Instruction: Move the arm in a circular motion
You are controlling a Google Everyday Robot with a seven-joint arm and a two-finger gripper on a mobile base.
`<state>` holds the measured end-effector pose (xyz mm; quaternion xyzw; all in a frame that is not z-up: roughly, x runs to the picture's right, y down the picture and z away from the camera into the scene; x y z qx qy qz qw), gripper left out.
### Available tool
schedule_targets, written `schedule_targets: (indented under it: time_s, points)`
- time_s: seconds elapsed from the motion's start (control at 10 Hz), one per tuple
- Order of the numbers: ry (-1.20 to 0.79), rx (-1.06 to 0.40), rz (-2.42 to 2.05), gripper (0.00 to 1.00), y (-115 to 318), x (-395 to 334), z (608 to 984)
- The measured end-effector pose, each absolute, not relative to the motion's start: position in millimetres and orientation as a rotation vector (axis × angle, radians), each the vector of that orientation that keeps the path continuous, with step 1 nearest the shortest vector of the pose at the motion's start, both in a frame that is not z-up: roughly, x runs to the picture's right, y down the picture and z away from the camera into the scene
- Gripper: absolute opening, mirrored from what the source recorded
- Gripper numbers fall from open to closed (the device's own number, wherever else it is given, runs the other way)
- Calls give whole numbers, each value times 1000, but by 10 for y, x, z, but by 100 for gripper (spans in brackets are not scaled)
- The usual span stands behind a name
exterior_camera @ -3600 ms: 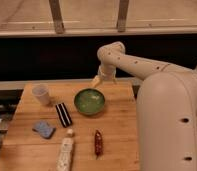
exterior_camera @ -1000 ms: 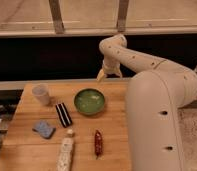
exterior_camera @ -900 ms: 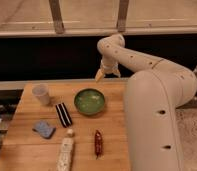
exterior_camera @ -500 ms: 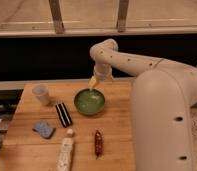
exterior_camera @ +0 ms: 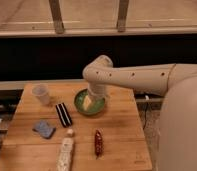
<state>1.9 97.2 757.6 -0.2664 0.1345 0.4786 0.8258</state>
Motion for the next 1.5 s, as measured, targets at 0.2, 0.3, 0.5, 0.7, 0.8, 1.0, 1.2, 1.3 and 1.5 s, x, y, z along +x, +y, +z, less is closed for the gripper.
schedule_targets:
  time_s: [0.2, 0.3, 0.5, 0.7, 0.8, 1.0, 1.2, 1.3, 1.5]
  points:
    - [310, -550, 1045, 80, 1221, 154, 7432]
    - [326, -537, 1069, 80, 1290, 173, 7394]
    - [351, -501, 1111, 80, 1280, 251, 7413]
    - [392, -444, 1163, 80, 1088, 463, 7563]
    - [410, -423, 1179, 80, 973, 556, 7648]
    - [442, -371, 1227, 80, 585, 768, 7928]
    - [470, -330, 1275, 80, 239, 1000, 8152]
    - [480, -309, 1304, 80, 10, 1117, 8284]
    - [481, -298, 1333, 80, -365, 1220, 8498]
